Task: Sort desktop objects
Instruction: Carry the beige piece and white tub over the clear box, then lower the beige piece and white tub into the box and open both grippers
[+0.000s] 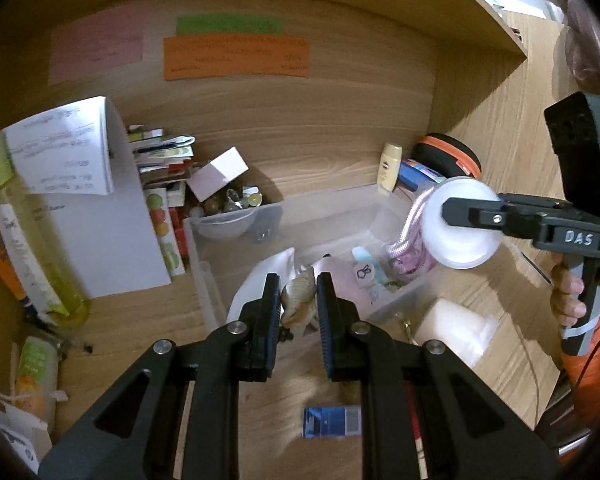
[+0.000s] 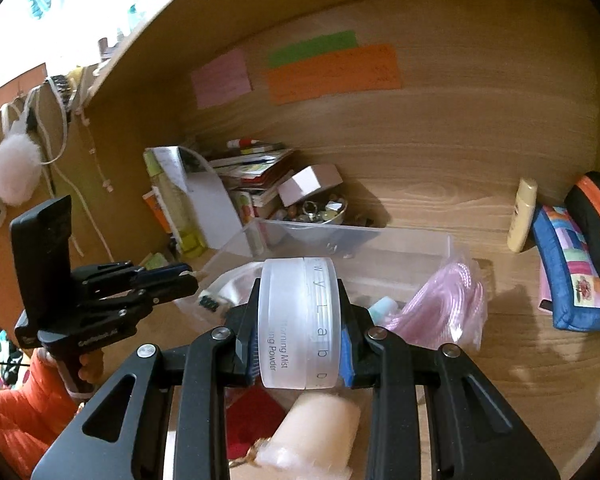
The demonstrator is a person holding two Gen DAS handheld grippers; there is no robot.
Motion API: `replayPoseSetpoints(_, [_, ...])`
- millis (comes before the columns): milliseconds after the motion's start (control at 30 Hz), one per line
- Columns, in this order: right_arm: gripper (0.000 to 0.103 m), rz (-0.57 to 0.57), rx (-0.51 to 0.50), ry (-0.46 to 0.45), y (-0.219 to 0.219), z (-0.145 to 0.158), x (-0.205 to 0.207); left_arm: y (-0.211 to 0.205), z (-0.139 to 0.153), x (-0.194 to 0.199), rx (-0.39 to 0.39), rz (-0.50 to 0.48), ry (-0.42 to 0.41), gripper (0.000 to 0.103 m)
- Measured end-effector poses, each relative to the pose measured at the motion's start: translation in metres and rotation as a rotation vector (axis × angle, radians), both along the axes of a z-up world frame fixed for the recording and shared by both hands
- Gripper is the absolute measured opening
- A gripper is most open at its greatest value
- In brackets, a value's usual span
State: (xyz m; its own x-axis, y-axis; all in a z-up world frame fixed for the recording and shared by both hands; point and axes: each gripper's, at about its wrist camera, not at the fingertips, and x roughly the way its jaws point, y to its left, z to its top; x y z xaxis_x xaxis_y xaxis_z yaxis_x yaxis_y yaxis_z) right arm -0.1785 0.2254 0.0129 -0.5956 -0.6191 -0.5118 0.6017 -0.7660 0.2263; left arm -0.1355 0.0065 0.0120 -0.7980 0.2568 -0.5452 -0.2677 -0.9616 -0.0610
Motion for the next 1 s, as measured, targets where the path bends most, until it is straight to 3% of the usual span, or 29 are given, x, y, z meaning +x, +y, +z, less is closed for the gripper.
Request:
replayPoseSetpoints(333, [0.027,-0.040,0.024,-0.039,-0.012,-0.024,-0.033,0.003,-0.021,-0.021,0.007,-0.013,-0.056,0.017])
replayPoseSetpoints(767, [0.027,-0.085,0.170,0.059,-0.027,-0.036,-0.026,-0.004,-0.029,-0.029,0.023,-0.008,-0.101,0.018])
replayPoseSetpoints(933, [0.031,-0.086,0.205,0.086,-0.031,-0.038,-0.021,-0.005,-0.029,-0.028,0.027,-0.004,-0.095,0.024])
replayPoseSetpoints(1000, [0.032,-0.078,0.208,0.079,-0.032,-0.040,-0.021,-0.006,-0.028,-0.026,0.031,-0.004,-0.090,0.032])
